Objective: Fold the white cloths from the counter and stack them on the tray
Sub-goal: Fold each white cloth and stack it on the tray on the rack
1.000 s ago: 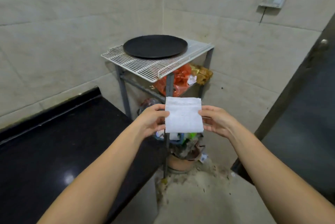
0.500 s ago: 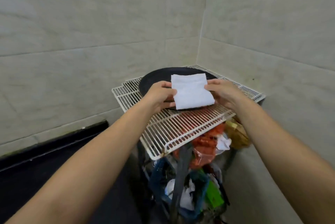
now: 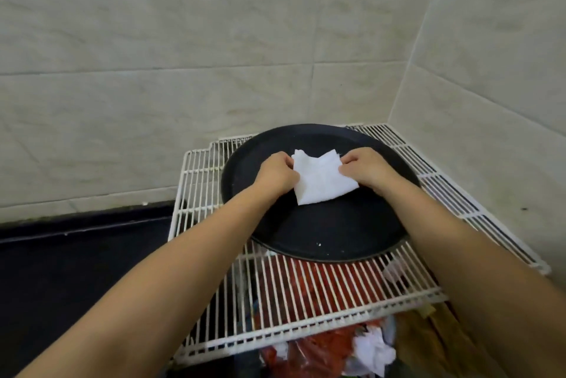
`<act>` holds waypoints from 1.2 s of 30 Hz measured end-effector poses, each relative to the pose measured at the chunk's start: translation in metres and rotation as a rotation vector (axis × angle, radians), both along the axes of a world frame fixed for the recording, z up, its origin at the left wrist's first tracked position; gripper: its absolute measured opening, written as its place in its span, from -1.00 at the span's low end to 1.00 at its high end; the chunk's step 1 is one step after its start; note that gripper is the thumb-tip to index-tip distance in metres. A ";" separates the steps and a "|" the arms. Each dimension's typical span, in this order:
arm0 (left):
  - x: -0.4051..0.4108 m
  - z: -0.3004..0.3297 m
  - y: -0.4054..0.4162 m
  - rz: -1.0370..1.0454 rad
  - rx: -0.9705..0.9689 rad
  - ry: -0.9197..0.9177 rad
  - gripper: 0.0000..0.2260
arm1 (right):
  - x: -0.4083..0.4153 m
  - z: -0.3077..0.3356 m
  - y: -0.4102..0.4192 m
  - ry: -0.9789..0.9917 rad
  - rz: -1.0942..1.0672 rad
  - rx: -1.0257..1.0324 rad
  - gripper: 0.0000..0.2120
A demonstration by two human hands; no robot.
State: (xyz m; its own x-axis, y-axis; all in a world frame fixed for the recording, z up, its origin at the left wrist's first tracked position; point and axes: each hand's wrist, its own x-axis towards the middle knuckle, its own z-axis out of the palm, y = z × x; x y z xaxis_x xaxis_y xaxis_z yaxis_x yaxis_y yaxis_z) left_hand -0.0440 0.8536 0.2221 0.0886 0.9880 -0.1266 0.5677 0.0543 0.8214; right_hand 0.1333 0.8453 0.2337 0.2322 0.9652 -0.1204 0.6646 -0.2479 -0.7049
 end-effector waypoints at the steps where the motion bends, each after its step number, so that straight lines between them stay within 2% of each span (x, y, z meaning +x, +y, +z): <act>1: 0.001 0.000 0.000 -0.020 0.053 0.135 -0.88 | -0.001 0.001 0.001 -0.076 0.020 -0.021 -0.76; 3: 0.002 0.000 -0.003 -0.047 0.088 0.284 -0.82 | -0.006 0.004 0.001 -0.229 0.057 -0.056 -0.84; 6: 0.005 0.000 -0.008 -0.076 0.123 0.398 -0.69 | -0.007 -0.002 0.002 -0.364 0.086 -0.071 -0.79; 8: 0.003 0.001 -0.010 -0.075 0.158 0.461 -0.63 | -0.007 0.001 0.000 -0.432 0.094 -0.094 -0.94; 9: 0.000 0.001 -0.011 -0.066 0.181 0.480 -0.61 | -0.007 0.003 -0.001 -0.463 0.094 -0.109 -0.94; 11: -0.011 0.002 -0.014 -0.052 0.234 0.515 -0.59 | -0.007 0.014 -0.004 -0.544 0.085 -0.121 -0.79; 13: -0.032 0.004 -0.019 -0.035 0.271 0.491 -0.57 | -0.013 0.026 -0.007 -0.608 0.063 -0.052 -0.69; 16: -0.077 0.012 -0.035 0.036 0.322 0.365 -0.61 | -0.050 0.044 -0.016 -0.608 0.094 0.061 -0.70; 19: -0.134 0.019 -0.067 0.119 0.359 0.287 -0.66 | -0.118 0.057 -0.036 -0.593 0.220 0.192 -0.73; 22: -0.207 0.020 -0.118 0.204 0.340 0.298 -0.67 | -0.204 0.056 -0.066 -0.554 0.392 0.291 -0.72; 28: -0.379 -0.002 -0.260 0.487 0.311 0.445 -0.70 | -0.389 0.016 -0.149 -0.392 0.686 0.475 -0.72; 32: -0.483 -0.028 -0.366 0.639 0.205 0.602 -0.69 | -0.505 -0.029 -0.230 -0.390 0.880 0.596 -0.66; 36: -0.562 -0.056 -0.463 0.772 0.051 0.734 -0.71 | -0.600 -0.071 -0.302 -0.391 1.061 0.599 -0.61</act>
